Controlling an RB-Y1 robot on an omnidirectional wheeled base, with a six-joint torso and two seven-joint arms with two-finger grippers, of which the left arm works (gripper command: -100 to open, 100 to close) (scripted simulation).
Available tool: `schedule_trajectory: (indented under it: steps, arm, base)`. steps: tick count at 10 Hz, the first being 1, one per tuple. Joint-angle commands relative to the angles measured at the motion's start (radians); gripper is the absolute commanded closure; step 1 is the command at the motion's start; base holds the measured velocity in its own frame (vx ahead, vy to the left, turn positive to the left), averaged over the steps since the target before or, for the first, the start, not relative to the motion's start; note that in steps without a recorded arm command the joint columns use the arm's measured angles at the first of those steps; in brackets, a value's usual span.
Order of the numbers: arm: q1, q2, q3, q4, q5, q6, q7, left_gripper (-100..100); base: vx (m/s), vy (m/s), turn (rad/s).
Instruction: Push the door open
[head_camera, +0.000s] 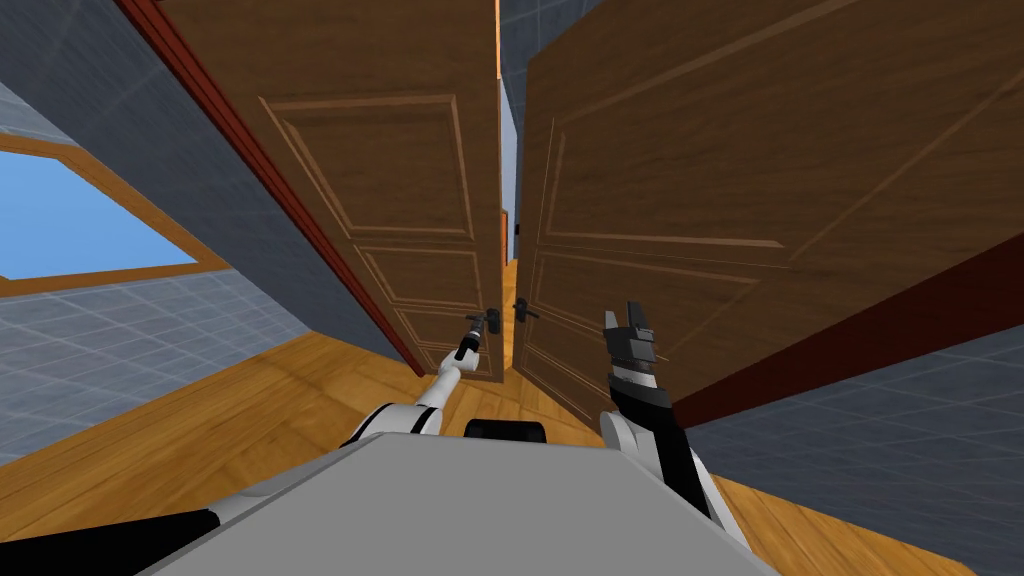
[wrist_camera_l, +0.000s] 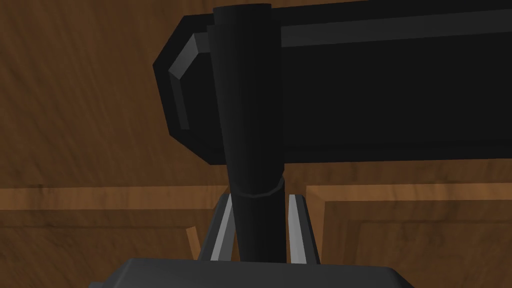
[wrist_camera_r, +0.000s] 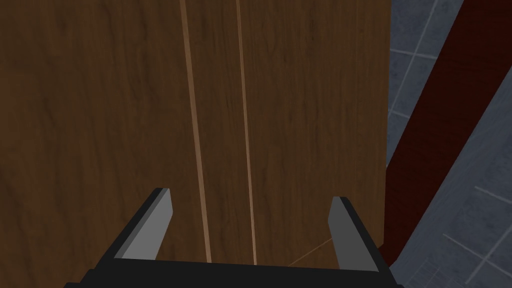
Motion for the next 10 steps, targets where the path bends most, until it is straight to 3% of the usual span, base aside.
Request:
schedule_trajectory:
  steps: [1,2,9,10]
  arm:
    - [0.005,0.028,0.025,-0.025,0.001,0.0,0.0,100]
    - [0.005,0.028,0.025,-0.025,0.001,0.0,0.0,100]
    - [-0.008,0.053,0.119,-0.024,-0.002,-0.014,-0.038,100]
    - [-0.008,0.053,0.119,-0.024,-0.002,-0.014,-0.038,100]
  base:
    - [0.01,0.027,-0.053]
    - [0.009,0.025,-0.043]
    - [0.005,0.038,-0.061]
    - [0.009,0.026,-0.024]
